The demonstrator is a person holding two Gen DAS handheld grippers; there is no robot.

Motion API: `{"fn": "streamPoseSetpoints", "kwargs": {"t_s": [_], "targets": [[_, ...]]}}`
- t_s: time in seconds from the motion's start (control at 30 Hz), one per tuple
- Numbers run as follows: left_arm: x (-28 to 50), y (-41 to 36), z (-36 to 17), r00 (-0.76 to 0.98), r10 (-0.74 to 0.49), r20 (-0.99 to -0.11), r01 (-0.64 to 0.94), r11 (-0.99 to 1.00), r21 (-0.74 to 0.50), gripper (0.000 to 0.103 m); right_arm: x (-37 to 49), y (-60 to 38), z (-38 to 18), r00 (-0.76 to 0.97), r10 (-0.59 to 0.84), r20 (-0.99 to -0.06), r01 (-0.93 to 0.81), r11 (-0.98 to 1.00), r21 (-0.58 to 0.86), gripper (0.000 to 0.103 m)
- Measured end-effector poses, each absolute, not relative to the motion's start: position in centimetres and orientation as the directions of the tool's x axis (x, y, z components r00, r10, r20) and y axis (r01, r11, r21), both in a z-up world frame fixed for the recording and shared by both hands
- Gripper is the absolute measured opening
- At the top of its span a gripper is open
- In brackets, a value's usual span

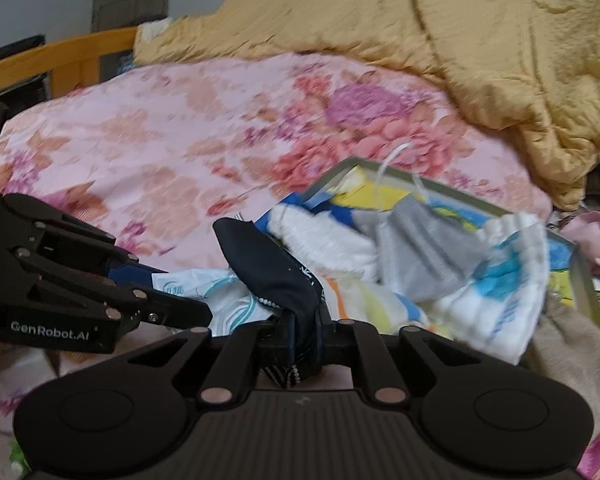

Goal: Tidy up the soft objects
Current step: 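Lift and carry the printed cloth with the left tool while the right carries the black sock to the tray, then release the printed cloth into the tray with the left tool while the right releases the black sock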

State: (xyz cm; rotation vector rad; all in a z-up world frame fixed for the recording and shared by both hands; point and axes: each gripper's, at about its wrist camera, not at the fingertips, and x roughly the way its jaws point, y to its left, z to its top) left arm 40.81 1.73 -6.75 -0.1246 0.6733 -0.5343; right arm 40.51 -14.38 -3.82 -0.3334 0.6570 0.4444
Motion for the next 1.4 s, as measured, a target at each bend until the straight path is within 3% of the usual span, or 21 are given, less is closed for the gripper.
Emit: {"fn": "streamPoseSetpoints", "kwargs": {"t_s": [0.57,1.0,1.23,1.4], "targets": [[50.3,-3.0,-2.5,0.698,-0.513,-0.499,0.432,0.858,-0.278,0.016,47.1,-21.0,-1.0,0.808,0.246,-0.535,-0.299,0.954,-0.014,0.01],[56.5,-6.1,-3.4,0.716,-0.457,-0.528,0.331,0.888,-0.32,0.019,51.8,-24.0,-1.7,0.835,0.201,-0.513,-0.169,0.98,0.108,0.011],[58.6,-7.6,-3.9,0.73,-0.396,-0.558,0.29,0.918,-0.271,0.025,53.5,-25.1,-2.6,0.843,0.167,-0.512,-0.107,0.984,0.144,0.017],[59.3,-7.9,-4.4,0.733,-0.367,-0.573,0.249,0.928,-0.276,0.026,53.8,-25.8,-3.1,0.836,0.162,-0.524,-0.094,0.984,0.154,0.031]]}}
